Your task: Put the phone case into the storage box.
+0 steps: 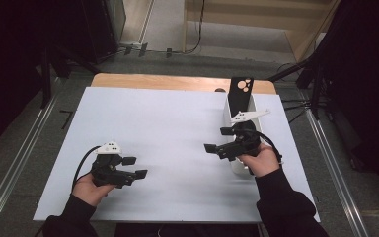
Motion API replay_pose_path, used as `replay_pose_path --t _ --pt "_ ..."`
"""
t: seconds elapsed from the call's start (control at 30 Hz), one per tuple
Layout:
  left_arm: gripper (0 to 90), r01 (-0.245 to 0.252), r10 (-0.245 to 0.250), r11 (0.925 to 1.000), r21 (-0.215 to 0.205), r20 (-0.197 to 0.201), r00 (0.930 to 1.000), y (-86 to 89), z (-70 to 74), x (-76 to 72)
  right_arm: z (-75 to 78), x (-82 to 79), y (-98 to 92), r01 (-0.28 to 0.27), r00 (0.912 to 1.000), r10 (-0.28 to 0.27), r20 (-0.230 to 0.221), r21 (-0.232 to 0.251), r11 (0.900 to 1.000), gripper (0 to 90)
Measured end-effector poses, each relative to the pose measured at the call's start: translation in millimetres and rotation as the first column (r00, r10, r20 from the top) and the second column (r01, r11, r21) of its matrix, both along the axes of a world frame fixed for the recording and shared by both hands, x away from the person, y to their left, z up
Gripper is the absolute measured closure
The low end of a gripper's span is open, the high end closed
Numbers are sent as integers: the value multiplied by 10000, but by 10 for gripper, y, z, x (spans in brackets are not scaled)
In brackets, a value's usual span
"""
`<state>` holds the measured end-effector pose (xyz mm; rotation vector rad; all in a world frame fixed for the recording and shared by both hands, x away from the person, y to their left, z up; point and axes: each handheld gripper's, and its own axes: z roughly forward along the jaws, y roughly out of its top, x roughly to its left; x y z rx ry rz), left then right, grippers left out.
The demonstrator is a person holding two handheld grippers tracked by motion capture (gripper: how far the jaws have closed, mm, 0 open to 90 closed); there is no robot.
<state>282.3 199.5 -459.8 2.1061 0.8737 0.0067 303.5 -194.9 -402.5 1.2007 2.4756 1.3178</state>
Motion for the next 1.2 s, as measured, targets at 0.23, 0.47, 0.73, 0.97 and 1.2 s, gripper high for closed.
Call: replay_pose_path --t 0.23,0.47,0.73,0.97,1.2 --pt "286 69 -69 10000 62 -10 10000 -18 0 -2 -96 -107 31 -180 9997 182 -157 90 9998 59" --pt "286 99 -99 9999 -28 2 10000 -28 2 -3 -169 -191 29 -82 10000 82 -40 -61 9999 205" --pt "285 160 -160 9999 4 20 9999 -31 6 -3 -289 -316 -16 -160 9997 165 195 -265 9995 206" --pt "286 148 -148 9999 -39 9 9999 -40 10 -9 -402 -438 -22 -451 9986 464 258 -479 9978 230" --pt "286 167 -167 9998 -70 -5 9999 -42 15 -13 -445 -548 -20 -617 9977 627 250 -385 9974 267"
